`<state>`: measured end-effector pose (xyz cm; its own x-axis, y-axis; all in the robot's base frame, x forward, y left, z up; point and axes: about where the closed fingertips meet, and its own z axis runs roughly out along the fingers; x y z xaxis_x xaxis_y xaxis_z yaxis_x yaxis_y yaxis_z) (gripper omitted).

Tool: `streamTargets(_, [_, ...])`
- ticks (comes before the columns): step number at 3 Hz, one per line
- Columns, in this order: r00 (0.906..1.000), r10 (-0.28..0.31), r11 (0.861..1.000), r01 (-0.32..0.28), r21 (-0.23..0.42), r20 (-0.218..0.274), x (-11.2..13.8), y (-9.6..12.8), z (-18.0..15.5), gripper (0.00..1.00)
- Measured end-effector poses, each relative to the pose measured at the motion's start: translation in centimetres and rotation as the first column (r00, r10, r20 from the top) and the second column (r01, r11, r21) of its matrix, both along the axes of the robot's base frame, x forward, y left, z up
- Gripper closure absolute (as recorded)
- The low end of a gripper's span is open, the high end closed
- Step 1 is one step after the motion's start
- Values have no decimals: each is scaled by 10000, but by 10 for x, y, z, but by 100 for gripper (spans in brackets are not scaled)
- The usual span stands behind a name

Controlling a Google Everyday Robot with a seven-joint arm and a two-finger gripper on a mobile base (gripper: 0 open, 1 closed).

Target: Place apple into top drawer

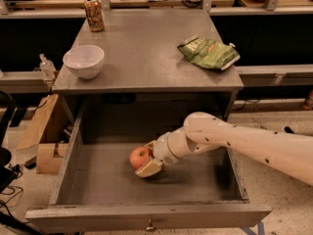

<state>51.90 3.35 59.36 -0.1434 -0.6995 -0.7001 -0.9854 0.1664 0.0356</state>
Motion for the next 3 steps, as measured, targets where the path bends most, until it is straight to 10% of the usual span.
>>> streamTargets(3, [9999,93,10000,-93,11,-54,-3,4,-2,1])
